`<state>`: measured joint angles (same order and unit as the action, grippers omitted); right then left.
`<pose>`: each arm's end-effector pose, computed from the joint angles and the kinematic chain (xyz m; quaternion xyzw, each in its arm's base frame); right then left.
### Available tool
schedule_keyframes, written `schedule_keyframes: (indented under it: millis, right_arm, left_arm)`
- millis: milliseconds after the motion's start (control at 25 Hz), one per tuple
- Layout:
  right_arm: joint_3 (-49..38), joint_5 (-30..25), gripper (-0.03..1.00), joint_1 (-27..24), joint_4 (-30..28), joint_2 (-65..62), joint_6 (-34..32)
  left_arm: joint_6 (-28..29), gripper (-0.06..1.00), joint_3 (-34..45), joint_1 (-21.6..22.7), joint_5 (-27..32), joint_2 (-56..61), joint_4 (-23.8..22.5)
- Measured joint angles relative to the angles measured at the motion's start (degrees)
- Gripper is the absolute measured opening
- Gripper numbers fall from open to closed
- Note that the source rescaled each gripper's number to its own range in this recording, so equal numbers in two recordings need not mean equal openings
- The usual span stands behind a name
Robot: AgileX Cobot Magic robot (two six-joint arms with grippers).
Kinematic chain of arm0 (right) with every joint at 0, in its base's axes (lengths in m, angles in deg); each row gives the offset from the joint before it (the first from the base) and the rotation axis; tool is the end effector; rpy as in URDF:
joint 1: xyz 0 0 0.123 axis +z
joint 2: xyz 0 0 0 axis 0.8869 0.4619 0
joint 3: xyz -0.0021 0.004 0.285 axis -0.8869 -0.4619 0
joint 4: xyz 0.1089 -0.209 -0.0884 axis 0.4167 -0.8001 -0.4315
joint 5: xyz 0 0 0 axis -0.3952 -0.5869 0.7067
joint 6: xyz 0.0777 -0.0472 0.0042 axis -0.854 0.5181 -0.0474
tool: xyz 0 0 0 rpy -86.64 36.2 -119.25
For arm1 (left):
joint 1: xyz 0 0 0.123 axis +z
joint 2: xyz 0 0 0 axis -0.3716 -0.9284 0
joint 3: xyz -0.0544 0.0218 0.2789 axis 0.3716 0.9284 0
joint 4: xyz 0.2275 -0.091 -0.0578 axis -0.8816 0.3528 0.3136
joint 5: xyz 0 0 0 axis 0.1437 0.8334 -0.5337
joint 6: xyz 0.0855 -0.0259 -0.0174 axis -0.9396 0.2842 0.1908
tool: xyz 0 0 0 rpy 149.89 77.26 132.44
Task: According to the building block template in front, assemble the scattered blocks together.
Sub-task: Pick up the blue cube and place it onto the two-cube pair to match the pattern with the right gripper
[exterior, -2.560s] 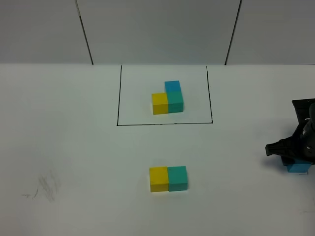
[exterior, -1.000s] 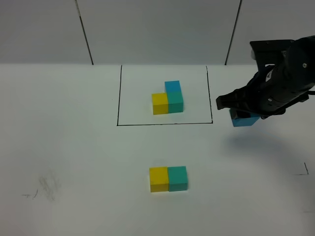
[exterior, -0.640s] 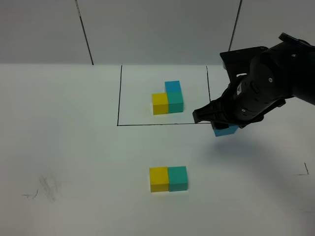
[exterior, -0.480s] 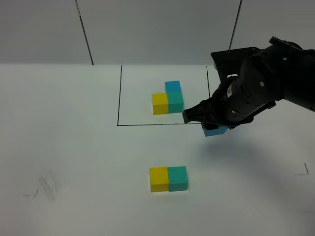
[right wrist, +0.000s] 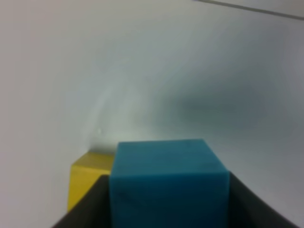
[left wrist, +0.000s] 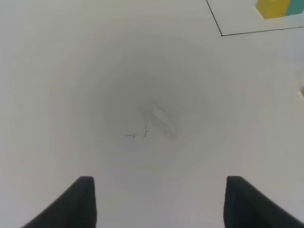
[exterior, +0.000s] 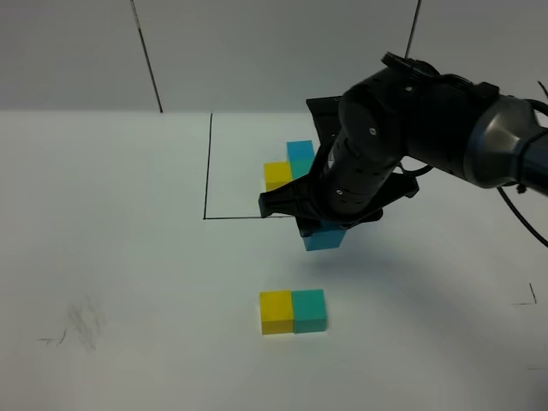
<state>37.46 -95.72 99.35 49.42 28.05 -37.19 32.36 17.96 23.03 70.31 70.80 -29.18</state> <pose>0.3275 0.2422 0.2422 -0.0803 0.9821 0.0774 0.1520 -0.0076 -0.0071 0.2786 0.0456 0.8507 -0.0060 0.5237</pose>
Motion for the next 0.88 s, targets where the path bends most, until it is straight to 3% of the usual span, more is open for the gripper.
schedule_keyframes:
  millis: [240, 440, 560, 880]
  right_arm:
    - [3.31, -3.19, 0.24, 0.62, -0.83, 2.01, -11.32]
    - [3.64, -1.37, 0.24, 3.73, -9.0, 2.93, -16.68]
    - [3.7, -1.16, 0.24, 5.09, -10.94, 3.81, -20.61]
    - [3.7, -2.26, 0.24, 5.05, -11.17, 5.92, -23.5]
  left_arm:
    - [-0.14, 0.29, 0.0, 0.0, 0.0, 0.0, 0.0]
    - [-0.08, 0.29, 0.0, 0.0, 0.0, 0.0, 0.0]
    - [-0.08, 0.29, 0.0, 0.0, 0.0, 0.0, 0.0]
    - [-0.08, 0.29, 0.0, 0.0, 0.0, 0.0, 0.0]
